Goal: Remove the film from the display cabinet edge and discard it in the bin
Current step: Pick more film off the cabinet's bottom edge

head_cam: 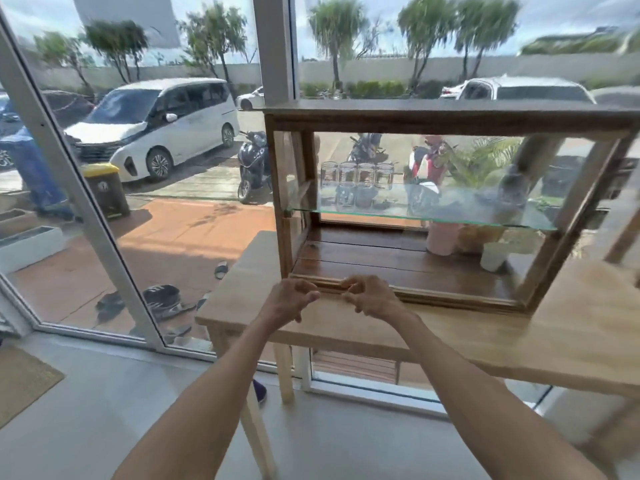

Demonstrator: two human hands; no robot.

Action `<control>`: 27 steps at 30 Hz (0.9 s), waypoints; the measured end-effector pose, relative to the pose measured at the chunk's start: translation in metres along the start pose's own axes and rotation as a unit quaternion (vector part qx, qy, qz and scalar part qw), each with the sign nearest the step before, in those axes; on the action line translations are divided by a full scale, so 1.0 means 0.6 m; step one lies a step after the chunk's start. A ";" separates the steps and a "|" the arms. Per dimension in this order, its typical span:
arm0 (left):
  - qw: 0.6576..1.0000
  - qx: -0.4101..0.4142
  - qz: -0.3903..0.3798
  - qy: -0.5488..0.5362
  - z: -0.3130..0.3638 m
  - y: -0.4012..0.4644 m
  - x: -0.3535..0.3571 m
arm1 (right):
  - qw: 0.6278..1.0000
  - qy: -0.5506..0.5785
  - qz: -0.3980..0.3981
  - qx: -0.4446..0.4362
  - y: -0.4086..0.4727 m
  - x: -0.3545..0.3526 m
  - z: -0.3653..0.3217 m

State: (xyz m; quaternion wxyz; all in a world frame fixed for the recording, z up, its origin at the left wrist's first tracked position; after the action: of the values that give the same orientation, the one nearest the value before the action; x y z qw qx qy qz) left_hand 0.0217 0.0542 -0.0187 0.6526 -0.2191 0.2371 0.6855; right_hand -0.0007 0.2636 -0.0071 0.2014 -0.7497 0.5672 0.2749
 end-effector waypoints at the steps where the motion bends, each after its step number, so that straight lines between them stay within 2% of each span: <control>1: 1.000 0.008 -0.007 0.005 0.009 0.010 0.009 | 1.000 -0.012 0.017 0.006 0.001 -0.013 0.008; 3: 0.999 0.021 -0.020 0.014 0.023 0.031 0.022 | 0.998 -0.040 0.048 0.020 0.003 -0.034 0.019; 9: 0.996 0.068 -0.030 0.056 0.054 0.090 0.052 | 0.989 -0.121 0.076 0.035 0.027 -0.062 0.029; 15: 0.978 0.129 -0.034 0.159 0.068 0.124 0.081 | 0.980 -0.188 0.058 0.017 0.061 -0.042 0.030; 27: 0.968 0.162 -0.034 0.190 0.064 0.149 0.102 | 0.984 -0.179 0.021 0.013 0.103 -0.028 0.049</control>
State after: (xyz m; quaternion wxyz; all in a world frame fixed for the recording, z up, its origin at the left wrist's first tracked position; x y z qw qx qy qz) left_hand -0.0705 0.1228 -0.0224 0.6455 -0.2448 0.4565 0.5613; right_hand -0.0689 0.2770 -0.0184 0.3035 -0.6738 0.5410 0.4016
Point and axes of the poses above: each hand's wrist, its own y-axis towards the middle knuckle, its own x-axis out of the palm, z = x × y, the point moved 4 cm from there along y, towards the middle knuckle, and after that the axes turned 3 degrees about -x, right-handed, at the moved point
